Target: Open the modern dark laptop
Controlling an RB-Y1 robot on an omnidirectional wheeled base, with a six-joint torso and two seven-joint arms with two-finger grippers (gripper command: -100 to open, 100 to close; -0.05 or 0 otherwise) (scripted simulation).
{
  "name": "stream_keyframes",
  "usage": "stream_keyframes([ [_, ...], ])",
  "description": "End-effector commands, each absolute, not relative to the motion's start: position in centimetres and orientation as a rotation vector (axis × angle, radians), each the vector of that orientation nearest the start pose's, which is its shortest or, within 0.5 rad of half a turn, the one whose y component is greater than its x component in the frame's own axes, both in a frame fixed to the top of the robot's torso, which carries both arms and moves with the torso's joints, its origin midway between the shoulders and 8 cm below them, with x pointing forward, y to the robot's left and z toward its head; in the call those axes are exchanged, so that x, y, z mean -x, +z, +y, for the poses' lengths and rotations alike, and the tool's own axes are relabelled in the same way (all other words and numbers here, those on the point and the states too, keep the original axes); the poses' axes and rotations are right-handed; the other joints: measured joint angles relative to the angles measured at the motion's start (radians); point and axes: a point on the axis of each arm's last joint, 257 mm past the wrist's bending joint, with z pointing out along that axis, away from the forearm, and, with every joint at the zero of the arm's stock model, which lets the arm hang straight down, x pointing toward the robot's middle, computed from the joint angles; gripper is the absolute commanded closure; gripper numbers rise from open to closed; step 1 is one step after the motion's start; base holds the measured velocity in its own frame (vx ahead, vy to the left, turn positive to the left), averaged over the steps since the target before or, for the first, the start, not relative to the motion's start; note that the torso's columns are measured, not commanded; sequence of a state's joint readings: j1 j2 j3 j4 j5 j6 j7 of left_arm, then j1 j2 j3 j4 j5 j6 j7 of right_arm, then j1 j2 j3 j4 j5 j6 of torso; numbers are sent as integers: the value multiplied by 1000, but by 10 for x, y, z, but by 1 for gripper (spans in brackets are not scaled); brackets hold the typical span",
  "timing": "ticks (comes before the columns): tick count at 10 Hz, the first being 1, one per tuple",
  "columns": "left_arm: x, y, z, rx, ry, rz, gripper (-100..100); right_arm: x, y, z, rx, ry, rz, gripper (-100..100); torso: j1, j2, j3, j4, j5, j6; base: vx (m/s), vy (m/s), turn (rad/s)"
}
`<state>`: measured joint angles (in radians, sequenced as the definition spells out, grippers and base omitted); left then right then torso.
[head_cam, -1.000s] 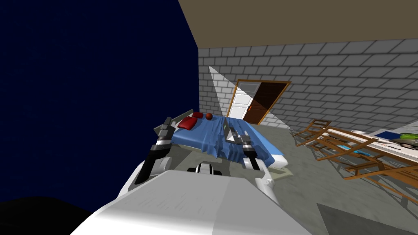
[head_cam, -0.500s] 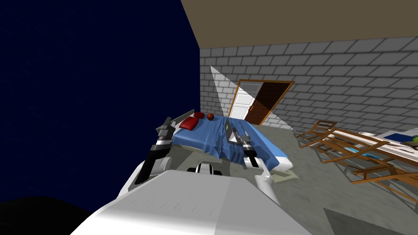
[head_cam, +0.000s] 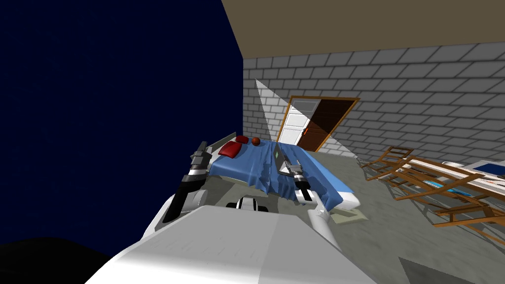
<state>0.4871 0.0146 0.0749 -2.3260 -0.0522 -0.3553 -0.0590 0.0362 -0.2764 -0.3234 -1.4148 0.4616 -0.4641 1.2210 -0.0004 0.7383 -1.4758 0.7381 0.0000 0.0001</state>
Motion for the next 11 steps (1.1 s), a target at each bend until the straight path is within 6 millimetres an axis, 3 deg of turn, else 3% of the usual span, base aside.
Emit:
stream_keyframes([
  [1,-355,22,300,655,-1119,718,0,-506,-189,-426,294,-476,1343,-100,1,0,0,0,0,0,15,52,14],
  [9,-355,22,300,655,-1119,718,0,-517,-226,-462,448,-694,1429,-100,0,0,0,0,0,0,19,51,17],
  [11,-355,22,300,655,-1119,718,0,-520,-238,-478,510,-772,1461,-100,1,0,0,0,0,0,20,64,24],
])
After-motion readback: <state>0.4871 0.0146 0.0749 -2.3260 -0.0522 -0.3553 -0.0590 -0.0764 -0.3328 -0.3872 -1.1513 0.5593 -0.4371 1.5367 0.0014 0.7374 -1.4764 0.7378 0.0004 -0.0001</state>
